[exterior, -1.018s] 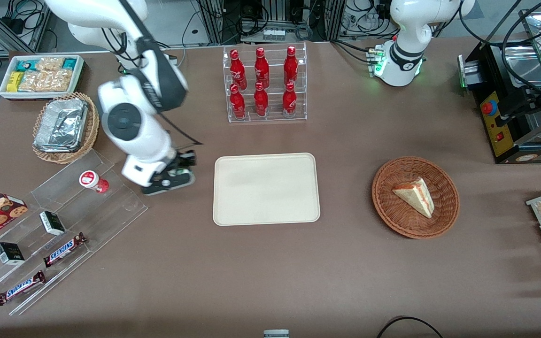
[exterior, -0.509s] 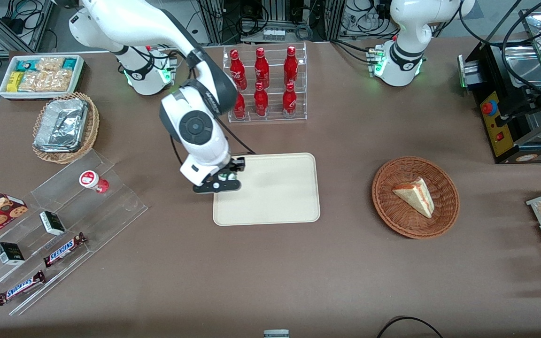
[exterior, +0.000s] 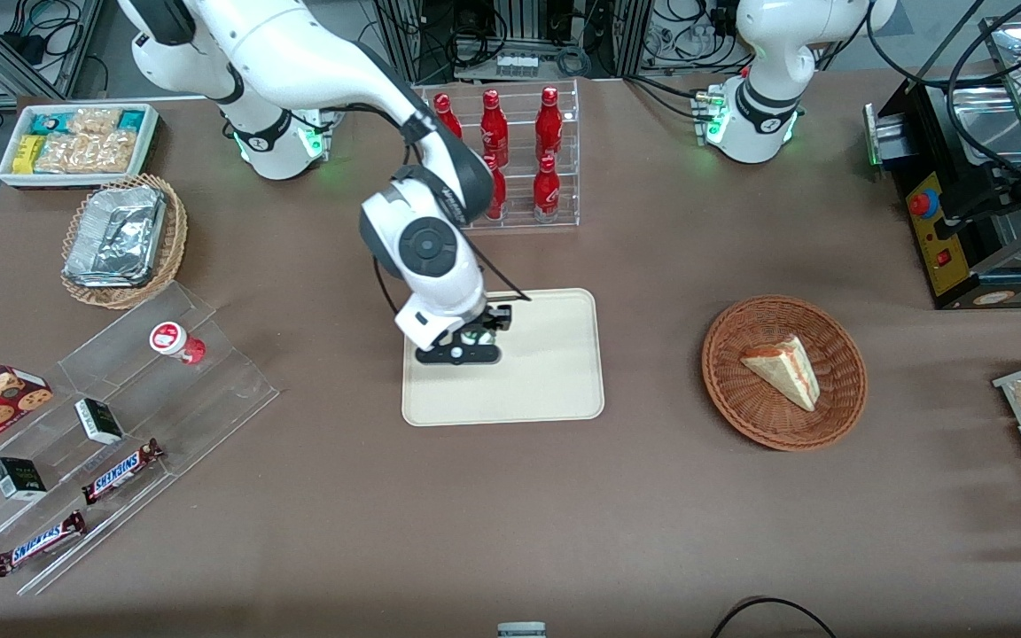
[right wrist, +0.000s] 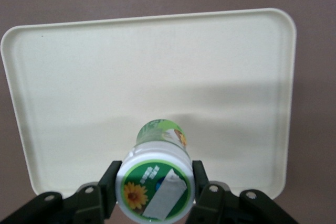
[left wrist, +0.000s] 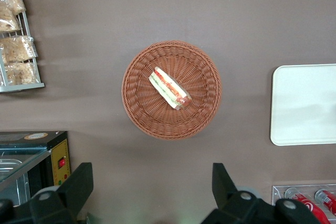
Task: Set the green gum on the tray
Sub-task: 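Lower the held gum tub onto the tray center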
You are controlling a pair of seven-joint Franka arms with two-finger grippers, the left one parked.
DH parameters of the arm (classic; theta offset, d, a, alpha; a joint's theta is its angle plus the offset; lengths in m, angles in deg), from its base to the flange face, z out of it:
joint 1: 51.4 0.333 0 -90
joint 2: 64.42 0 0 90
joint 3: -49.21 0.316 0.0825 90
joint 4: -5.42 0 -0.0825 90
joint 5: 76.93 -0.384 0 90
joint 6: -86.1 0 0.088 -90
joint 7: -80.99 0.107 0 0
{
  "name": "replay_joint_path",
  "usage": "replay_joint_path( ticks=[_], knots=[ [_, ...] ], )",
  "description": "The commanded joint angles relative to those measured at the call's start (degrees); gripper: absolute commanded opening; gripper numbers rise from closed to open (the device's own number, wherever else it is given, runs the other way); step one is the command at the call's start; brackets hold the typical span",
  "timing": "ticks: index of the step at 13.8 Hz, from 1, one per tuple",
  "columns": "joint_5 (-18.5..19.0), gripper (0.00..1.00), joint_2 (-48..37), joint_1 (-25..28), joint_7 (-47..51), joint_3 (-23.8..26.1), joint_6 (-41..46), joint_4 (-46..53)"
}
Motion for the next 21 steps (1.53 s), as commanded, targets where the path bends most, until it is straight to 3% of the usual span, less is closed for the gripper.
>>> replay_joint_path(
  ticks=[1, 14, 15, 16, 19, 21],
  knots=[
    [-0.72, 0.00, 4.17, 0.66, 1.58, -0.76, -1.02, 4.46],
    [0.95, 0.02, 8.75, 2.24, 2.20, -1.20, -5.07, 5.25],
    [1.04, 0.19, 8.93, 2.24, 2.20, -1.20, -5.07, 5.25],
    [1.13, 0.28, 9.10, 2.24, 2.20, -1.20, -5.07, 5.25],
    [1.21, 1.00, 9.37, 2.24, 2.12, -1.20, -5.16, 5.25],
    [2.79, 1.00, 9.37, 2.24, 2.20, -1.11, -5.16, 5.25]
  ],
)
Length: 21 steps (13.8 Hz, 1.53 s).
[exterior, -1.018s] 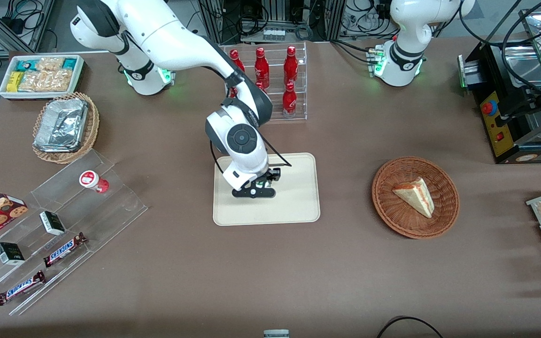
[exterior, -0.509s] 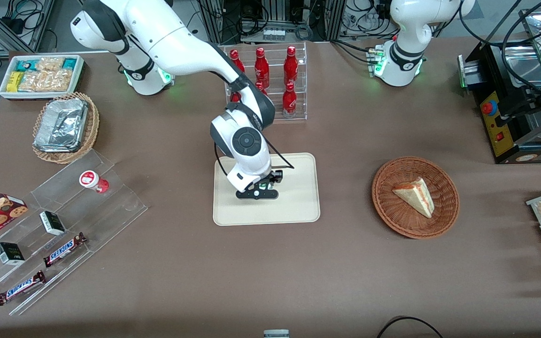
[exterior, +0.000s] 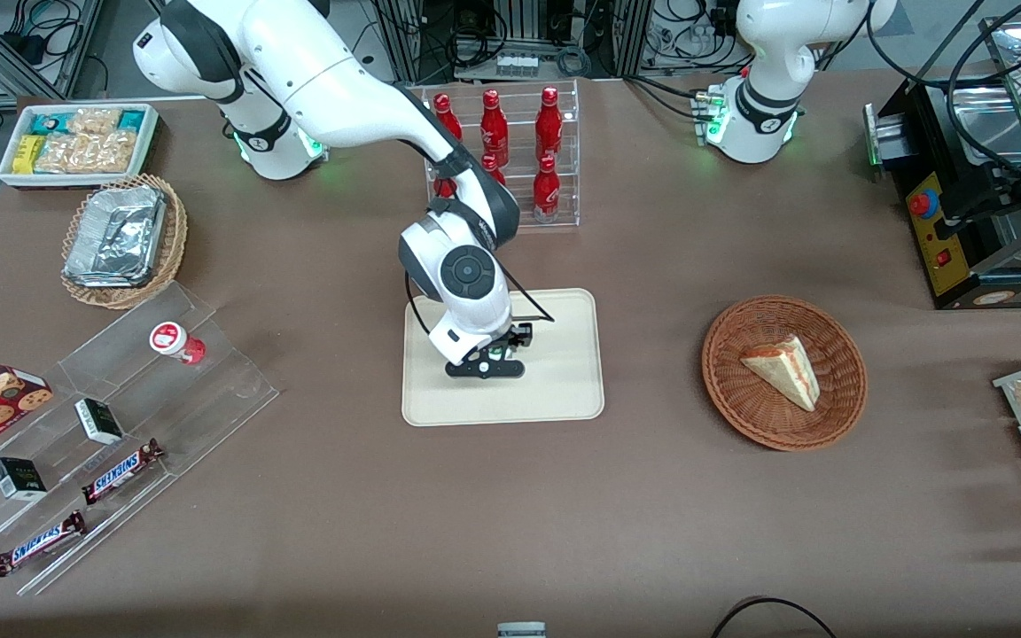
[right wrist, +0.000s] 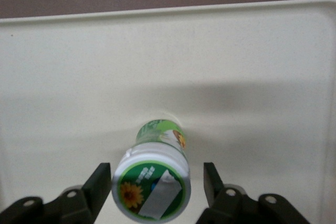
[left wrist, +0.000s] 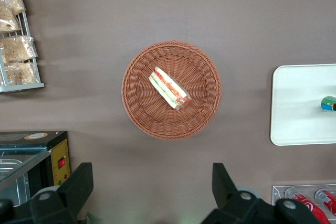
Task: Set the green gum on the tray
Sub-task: 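Lower the held gum tub onto the tray center, then open the right gripper and release the gum tub upright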
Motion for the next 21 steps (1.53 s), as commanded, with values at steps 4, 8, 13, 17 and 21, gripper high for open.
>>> replay_joint_path(
  ticks=[4, 8, 13, 17, 21],
  knots=[
    [1.82, 1.00, 1.18, 0.56, 0.90, -0.48, -0.31, 1.83],
    [2.96, 1.00, 0.04, 0.47, 0.46, -0.48, 0.21, 1.91],
    [2.96, 1.00, -6.98, -0.49, -1.91, -0.40, 8.54, 1.39],
    [2.87, 1.00, -12.61, -3.83, -10.16, -0.57, 19.62, 1.39],
    [2.78, 1.00, -16.13, -7.52, -16.40, -0.49, 25.96, 1.39]
  ],
)
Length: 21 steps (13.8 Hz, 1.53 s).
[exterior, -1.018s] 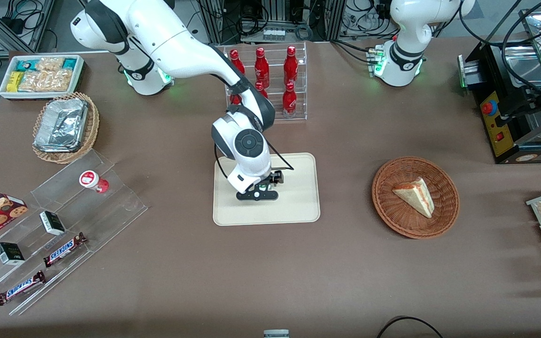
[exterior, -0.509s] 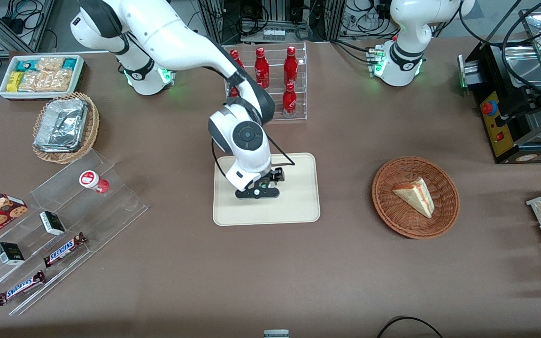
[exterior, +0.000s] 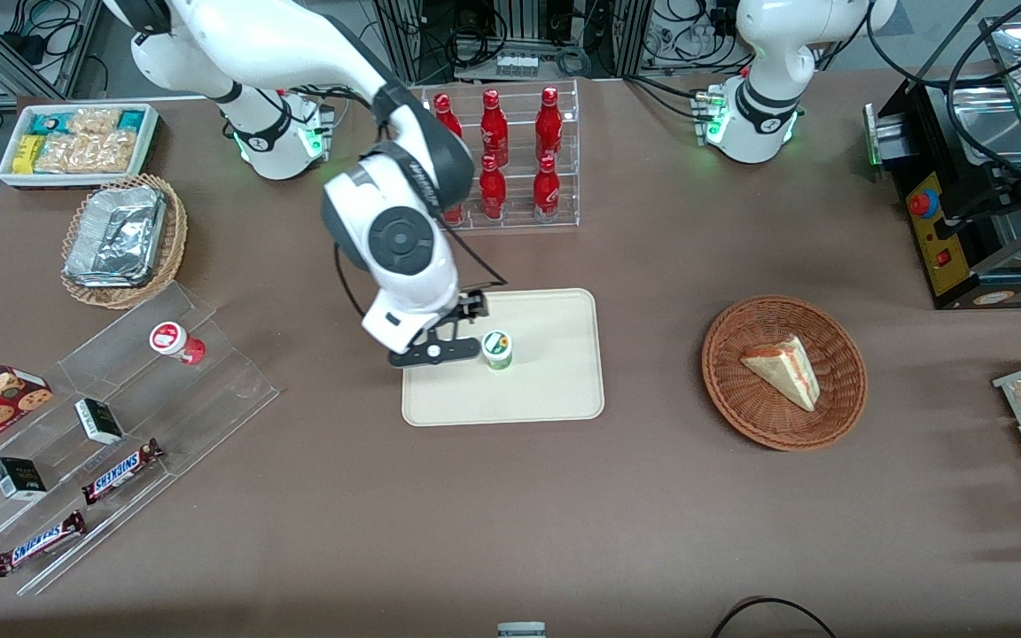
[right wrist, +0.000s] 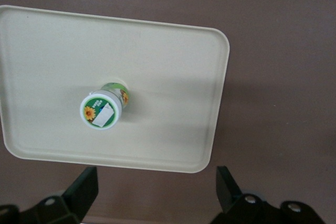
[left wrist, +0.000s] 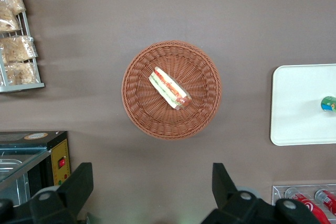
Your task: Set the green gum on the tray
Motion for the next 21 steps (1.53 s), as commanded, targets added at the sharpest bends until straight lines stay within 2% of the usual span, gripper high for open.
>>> replay_joint_path(
  ticks=[1, 6, 13, 17, 21],
  knots=[
    [0.29, 1.00, -2.66, -2.81, -4.54, 0.40, 3.80, -0.40],
    [-0.15, 1.00, -7.84, -9.50, -14.30, 0.58, 8.37, -1.80],
    [0.11, 1.00, -13.47, -19.68, -14.84, 0.67, 8.38, -5.84],
    [0.55, 1.00, -16.81, -26.10, -22.38, 0.84, 8.02, -8.66],
    [0.72, 1.00, -20.06, -34.81, -27.23, 4.79, 7.94, -10.85]
  ],
)
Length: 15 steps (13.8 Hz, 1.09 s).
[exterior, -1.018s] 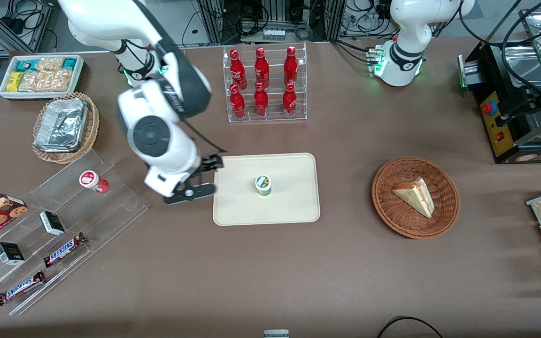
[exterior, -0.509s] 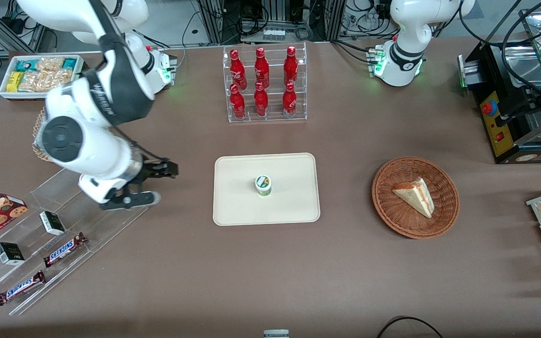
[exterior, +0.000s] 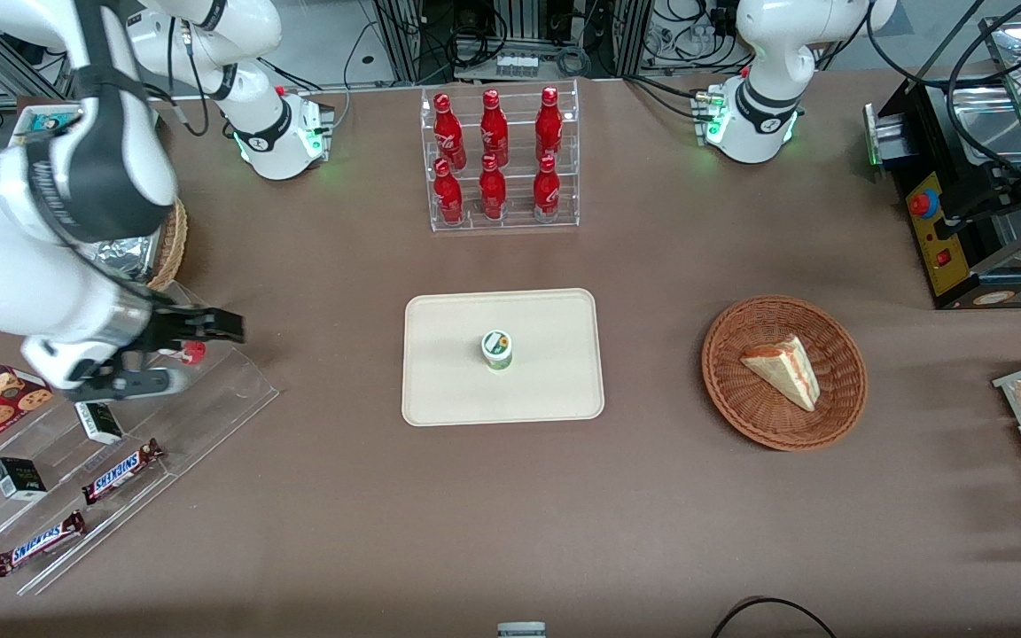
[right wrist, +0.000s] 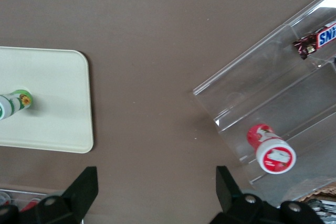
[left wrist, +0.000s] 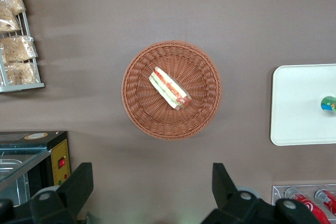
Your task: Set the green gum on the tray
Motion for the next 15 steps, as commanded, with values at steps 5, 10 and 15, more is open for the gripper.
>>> replay_joint_path(
  ticks=[5, 10, 15],
  knots=[
    [2.73, 1.00, -6.16, -8.77, -6.65, 3.57, 0.36, -3.44],
    [5.64, 1.00, -9.50, -10.89, -7.18, 4.01, 4.48, -3.36],
    [6.77, 1.00, -10.29, -10.81, -6.66, 3.92, 12.66, -1.42]
  ],
)
